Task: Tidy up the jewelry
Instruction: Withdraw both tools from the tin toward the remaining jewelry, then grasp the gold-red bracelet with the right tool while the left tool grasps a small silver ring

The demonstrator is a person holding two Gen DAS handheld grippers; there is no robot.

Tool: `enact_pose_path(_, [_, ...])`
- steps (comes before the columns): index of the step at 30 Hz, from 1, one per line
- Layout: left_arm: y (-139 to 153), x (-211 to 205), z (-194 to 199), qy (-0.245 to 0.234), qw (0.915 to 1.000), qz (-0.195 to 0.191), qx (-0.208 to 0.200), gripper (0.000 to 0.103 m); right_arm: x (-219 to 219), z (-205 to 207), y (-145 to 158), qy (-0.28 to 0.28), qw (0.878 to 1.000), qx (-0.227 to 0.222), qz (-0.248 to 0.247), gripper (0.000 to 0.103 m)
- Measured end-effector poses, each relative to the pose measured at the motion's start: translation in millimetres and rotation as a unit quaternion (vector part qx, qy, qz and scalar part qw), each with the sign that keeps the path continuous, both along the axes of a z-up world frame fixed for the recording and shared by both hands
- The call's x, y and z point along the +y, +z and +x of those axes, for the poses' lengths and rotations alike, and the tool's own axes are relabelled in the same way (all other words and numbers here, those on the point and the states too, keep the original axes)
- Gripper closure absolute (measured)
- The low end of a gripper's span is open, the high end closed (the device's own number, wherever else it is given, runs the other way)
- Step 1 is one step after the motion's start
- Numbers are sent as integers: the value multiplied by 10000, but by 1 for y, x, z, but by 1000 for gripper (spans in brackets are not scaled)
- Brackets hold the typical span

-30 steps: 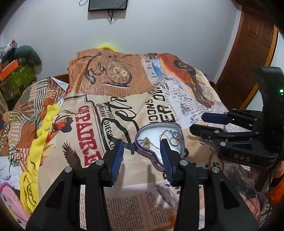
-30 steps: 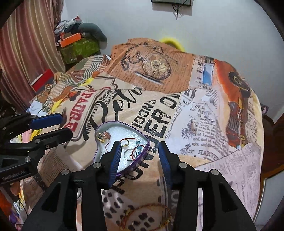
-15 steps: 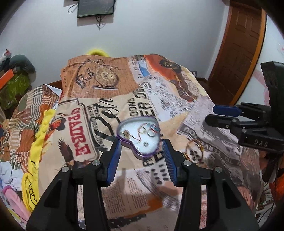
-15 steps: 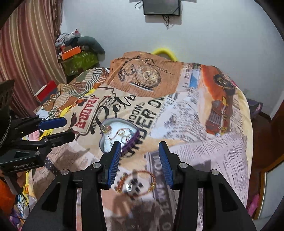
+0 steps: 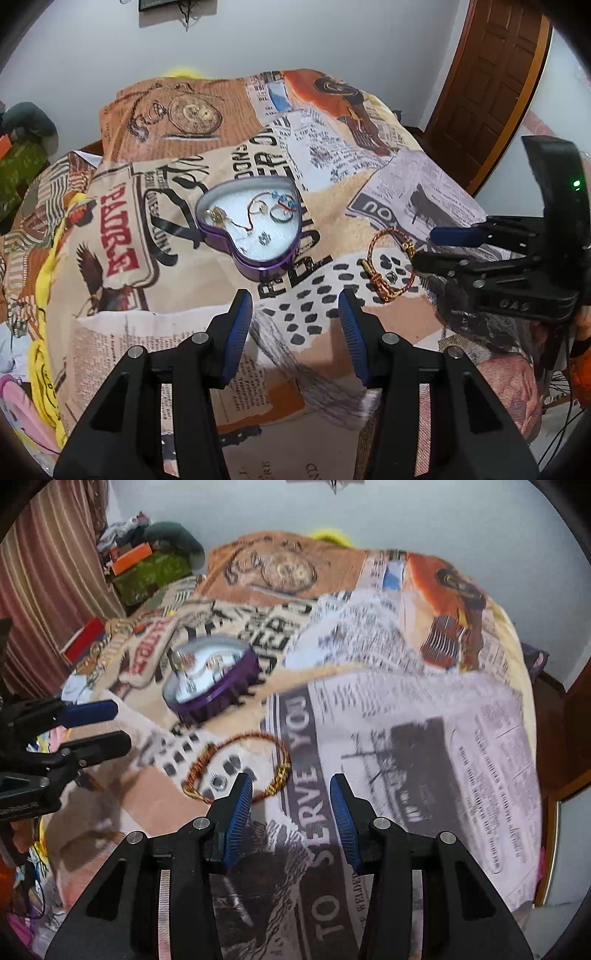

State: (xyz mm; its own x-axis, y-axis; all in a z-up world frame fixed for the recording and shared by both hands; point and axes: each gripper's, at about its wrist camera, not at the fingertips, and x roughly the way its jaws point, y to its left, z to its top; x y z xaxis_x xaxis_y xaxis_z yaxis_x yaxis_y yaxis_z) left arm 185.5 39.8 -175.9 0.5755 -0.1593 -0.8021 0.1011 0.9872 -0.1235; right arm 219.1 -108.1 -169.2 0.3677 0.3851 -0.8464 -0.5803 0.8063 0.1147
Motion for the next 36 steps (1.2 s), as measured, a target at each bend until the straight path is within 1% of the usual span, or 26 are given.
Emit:
enact_pose_path(2, [-3,-1,1,-2,10000,30,23,55,0,-1,-2,11,10000,-62,57,64])
enact_pose_path(3, [-5,-2,1,-7,10000,51,26,55,0,-1,-2,31,9999,-69,81,66])
enact_pose_path(5, [-7,-3,1,-16,10000,71,38,55,3,0,-3,79,9999,-30,85,83])
enact_pose_path(9, [-11,-3,1,-8,9999,64,81,55,9,-1,-6,179,9998,-106,25,93])
enact_pose_path(12, [-12,-3,2,13,10000,42,89,55,10,-3,-5,190,9996,-187,-18,94])
enact_pose_path(14, [-11,-3,2,13,10000,38,81,55,8,-2,-4,142,9997,-174,43,94])
enact_pose_path(20, [-6,-9,1,-74,10000,-3,48,55,-14,-3,15,-180,9980,-249,546,94])
enact_pose_path(26, [-2,-29,2,-310,9995,39,-39,55,-30,-8,29,-344,9964,-483,600,94])
enact_pose_path(29, [-2,-41,7,-398,9992,45,-58,55,-37,-9,30,-396,9962,-537,568,94])
enact_pose_path(32, [-5,-50,15,-536,9985,-56,28,56,-42,-10,28,-420,9963,-504,562,94])
enact_pose_path(36, [-13,-64,24,-760,9969,-122,189,70,-50,-10,26,-479,9958,-470,628,94])
